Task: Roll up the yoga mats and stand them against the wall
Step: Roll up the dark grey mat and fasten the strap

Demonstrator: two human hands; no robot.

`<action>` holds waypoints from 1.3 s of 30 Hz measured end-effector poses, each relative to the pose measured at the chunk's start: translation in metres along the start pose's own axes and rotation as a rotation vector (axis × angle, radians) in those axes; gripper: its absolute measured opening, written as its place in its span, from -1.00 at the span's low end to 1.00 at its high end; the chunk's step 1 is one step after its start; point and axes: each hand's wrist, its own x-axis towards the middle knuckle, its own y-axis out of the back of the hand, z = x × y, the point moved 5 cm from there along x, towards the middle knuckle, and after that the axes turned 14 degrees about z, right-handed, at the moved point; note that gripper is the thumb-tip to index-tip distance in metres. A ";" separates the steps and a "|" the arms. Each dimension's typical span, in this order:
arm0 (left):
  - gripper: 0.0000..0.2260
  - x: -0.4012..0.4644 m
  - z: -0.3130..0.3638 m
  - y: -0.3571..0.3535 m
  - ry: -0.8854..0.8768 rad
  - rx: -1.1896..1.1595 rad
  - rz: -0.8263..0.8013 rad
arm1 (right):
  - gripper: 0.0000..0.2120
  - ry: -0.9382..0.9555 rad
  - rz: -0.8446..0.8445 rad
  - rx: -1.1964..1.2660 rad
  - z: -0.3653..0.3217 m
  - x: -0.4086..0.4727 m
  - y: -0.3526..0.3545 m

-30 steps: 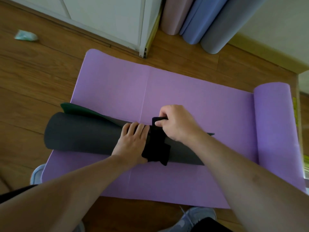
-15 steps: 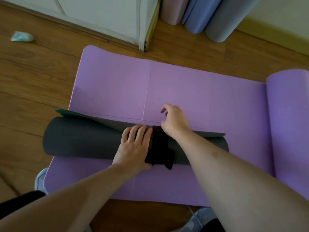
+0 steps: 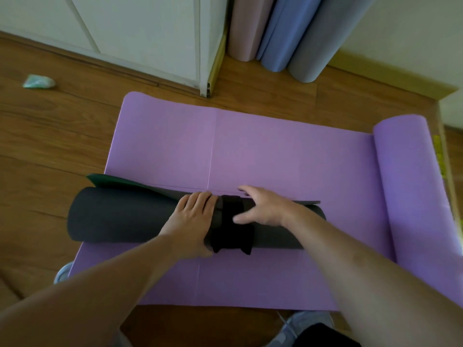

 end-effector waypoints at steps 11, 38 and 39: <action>0.24 -0.021 -0.030 0.014 0.103 0.376 -0.325 | 0.29 -0.082 0.228 -0.683 0.095 -0.043 -0.029; 0.14 -0.023 0.032 0.356 0.202 -0.270 0.276 | -0.52 -0.082 1.121 1.037 -0.050 -0.366 0.324; 0.13 -0.024 0.036 0.361 0.228 -0.285 0.292 | -0.52 -0.022 1.167 0.987 -0.065 -0.378 0.327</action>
